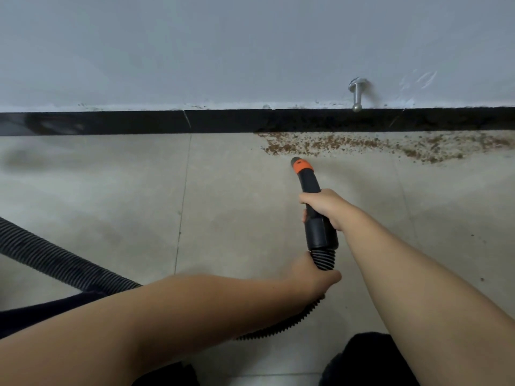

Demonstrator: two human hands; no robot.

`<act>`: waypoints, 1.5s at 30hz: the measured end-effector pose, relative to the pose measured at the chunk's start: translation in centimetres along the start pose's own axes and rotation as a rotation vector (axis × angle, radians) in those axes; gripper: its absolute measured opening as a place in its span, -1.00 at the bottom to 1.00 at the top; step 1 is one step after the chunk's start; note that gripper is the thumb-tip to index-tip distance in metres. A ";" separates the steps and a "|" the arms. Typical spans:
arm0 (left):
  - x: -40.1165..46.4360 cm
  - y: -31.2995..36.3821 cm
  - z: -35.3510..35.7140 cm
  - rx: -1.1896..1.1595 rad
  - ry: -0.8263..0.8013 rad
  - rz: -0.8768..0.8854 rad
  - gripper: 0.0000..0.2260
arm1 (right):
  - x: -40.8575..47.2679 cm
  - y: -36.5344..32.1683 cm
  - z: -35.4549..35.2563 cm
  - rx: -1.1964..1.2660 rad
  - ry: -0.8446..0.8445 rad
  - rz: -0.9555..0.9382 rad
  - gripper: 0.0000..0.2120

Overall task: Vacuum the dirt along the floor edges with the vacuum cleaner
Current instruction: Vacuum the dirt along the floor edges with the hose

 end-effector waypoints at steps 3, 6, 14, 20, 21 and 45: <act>-0.3 -0.7 -1.0 -0.059 0.052 -0.012 -0.83 | 0.3 -0.9 2.5 -0.070 -0.077 -0.031 -0.79; -0.2 -1.2 -2.1 -0.078 0.113 -0.040 -0.83 | 0.7 -1.7 4.1 -0.067 -0.094 -0.064 -0.79; 0.8 -0.5 -0.7 0.003 0.034 -0.019 -0.81 | 1.1 -0.3 0.6 0.030 0.009 -0.027 -0.84; 2.1 1.2 1.4 0.067 -0.082 -0.029 -0.83 | 1.4 2.2 -4.8 0.259 0.171 0.046 -0.83; 2.3 1.5 1.5 0.069 -0.088 -0.033 -0.83 | 1.5 2.2 -5.3 0.270 0.175 0.052 -0.82; 1.7 -0.8 -2.0 -0.085 0.066 -0.118 -0.84 | 2.1 -2.0 2.6 -0.015 -0.041 -0.070 -0.82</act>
Point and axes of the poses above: each hand's wrist, its own x-axis towards the middle knuckle, its own z-axis out of the palm, y = z × x, the point moved 6 cm from there along x, towards the middle knuckle, and after that the axes turned 2 degrees about x, right-handed, at the moved point
